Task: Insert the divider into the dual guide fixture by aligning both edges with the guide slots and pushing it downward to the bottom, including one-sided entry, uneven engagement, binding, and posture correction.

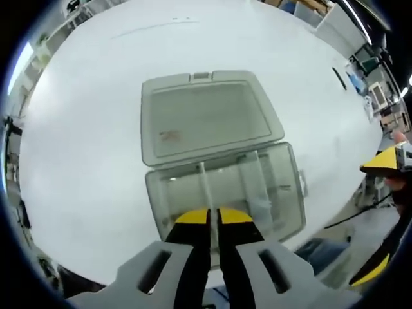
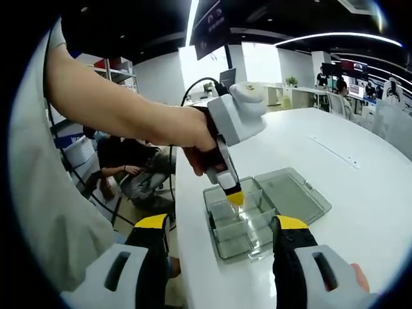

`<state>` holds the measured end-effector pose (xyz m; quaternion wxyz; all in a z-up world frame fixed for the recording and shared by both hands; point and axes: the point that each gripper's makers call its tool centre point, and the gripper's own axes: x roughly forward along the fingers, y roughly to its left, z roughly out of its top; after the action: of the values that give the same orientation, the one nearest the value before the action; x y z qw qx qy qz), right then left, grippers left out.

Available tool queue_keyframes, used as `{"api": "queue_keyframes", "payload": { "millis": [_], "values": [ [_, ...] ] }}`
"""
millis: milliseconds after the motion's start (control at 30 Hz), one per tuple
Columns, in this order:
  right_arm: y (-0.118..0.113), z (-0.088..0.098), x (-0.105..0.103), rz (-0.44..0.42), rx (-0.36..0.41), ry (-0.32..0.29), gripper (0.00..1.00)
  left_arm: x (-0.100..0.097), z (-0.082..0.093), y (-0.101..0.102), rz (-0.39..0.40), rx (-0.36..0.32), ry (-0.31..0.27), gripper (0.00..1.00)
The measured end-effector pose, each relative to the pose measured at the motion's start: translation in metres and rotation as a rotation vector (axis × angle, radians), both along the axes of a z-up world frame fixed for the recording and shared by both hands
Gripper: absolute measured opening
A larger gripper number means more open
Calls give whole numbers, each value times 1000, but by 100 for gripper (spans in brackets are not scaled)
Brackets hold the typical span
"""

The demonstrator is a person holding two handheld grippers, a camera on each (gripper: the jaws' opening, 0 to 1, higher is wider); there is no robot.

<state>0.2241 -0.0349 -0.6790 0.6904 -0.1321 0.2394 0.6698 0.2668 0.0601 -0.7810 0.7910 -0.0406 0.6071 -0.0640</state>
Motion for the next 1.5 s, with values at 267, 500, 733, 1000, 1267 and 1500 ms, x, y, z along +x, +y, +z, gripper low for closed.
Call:
{"api": "queue_keyframes", "payload": {
  "millis": [267,500,733,1000,1267,1500],
  "values": [
    [-1,-3,4,-20,-17,-6,63,1,-2,2,-7,12,-1,0],
    [-3,-5,8,-38,-32,-11,65,0,-2,2,-14,19,-2,0],
    [-6,-9,11,-55,-47,-18,67,-1,-1,1,-9,23,0,0],
    [-8,-12,12,-75,-53,-12,68,-2,-1,1,-11,26,-4,0],
    [-11,-12,12,-91,-57,-10,69,-1,-2,1,-10,36,12,0],
    [-15,-13,12,-105,-59,-4,70,-2,-2,1,-3,40,14,0]
  ]
}}
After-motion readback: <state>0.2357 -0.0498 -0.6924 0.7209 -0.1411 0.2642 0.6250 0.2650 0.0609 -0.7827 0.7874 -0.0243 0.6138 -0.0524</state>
